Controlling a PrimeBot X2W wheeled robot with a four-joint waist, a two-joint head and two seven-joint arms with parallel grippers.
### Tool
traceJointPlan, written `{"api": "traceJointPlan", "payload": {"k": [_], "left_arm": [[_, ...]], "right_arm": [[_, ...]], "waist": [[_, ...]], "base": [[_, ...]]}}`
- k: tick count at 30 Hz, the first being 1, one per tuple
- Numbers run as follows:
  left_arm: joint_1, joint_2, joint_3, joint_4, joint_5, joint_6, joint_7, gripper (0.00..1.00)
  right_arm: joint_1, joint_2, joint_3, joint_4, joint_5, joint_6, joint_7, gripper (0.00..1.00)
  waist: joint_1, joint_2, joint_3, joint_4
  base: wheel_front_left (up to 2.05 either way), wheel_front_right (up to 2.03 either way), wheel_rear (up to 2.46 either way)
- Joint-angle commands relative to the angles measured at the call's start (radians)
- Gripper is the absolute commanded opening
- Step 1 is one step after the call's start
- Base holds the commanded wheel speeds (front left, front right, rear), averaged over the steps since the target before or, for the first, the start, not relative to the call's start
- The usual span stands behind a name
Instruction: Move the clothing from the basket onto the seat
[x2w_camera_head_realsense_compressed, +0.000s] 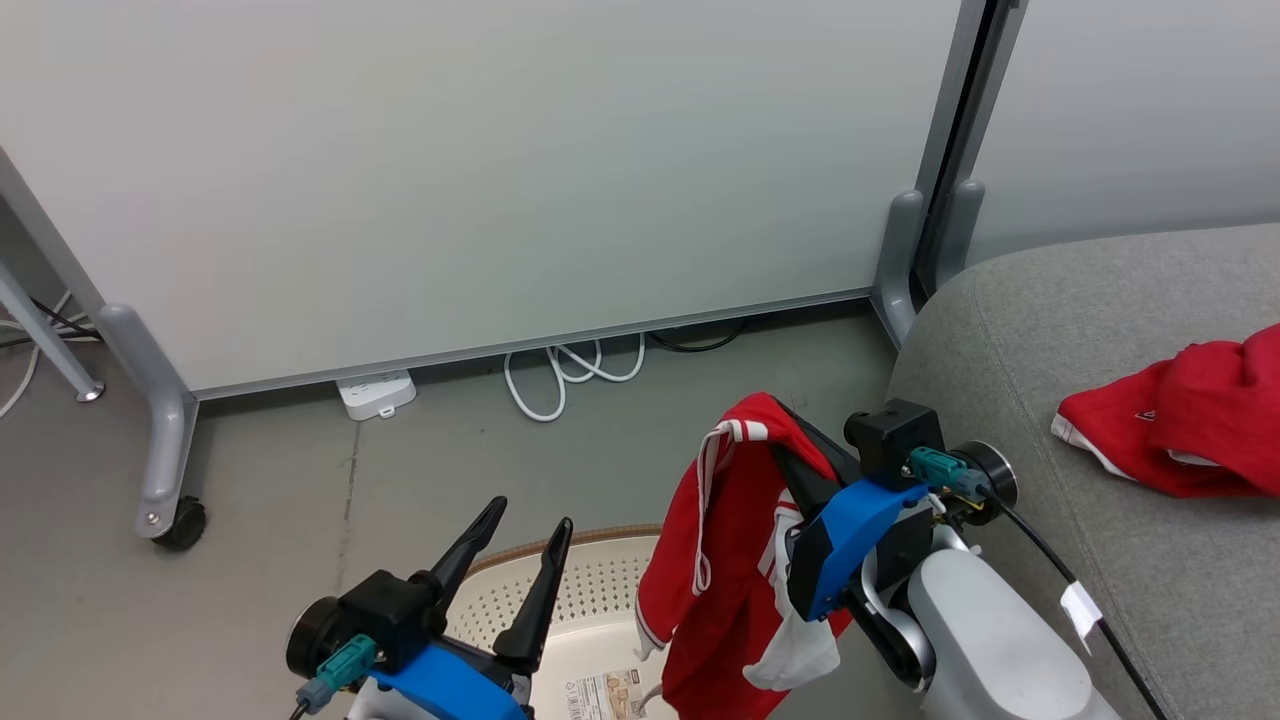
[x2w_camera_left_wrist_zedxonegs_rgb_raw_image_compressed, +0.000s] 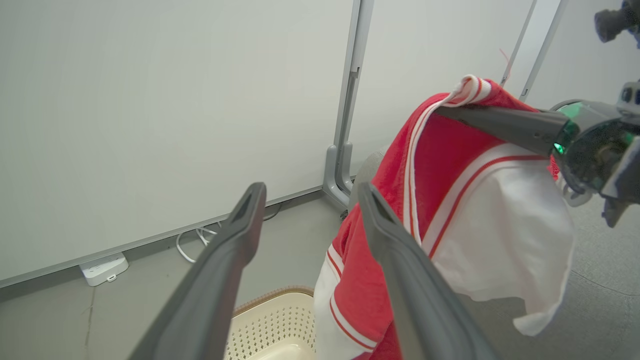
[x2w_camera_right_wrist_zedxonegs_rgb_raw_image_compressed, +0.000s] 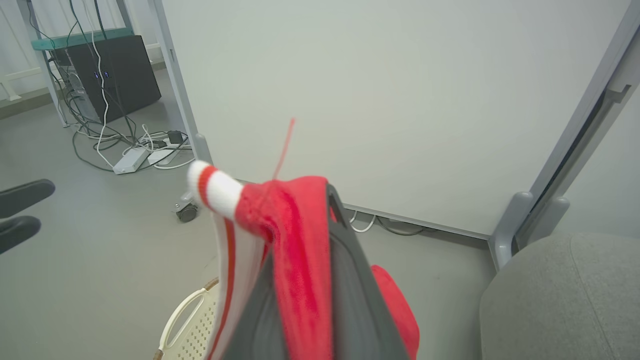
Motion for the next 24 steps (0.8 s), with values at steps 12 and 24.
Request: {"api": "traceJointPlan", "payload": {"k": [12,24], "left_arm": [[0.041,-0.052,0.101,0.020,0.072,-0.044,-0.003,1.00],[0.055,-0.087,0.157,0.028,0.114,-0.061,-0.003,1.00]], "right_arm": [[0.013,0.001,-0.011,-0.017,-0.008,0.000,0.002,0.00],[0.005,-0.002,-0.010,-0.023,-0.005,0.000,0.007,0.00]], "waist": [[0.0000,0.0000,0.003,-0.024],[0.0000,0.0000,0.027,-0.158]], "base": [[0.00,0.00,0.00],[0.00,0.00,0.00]]}}
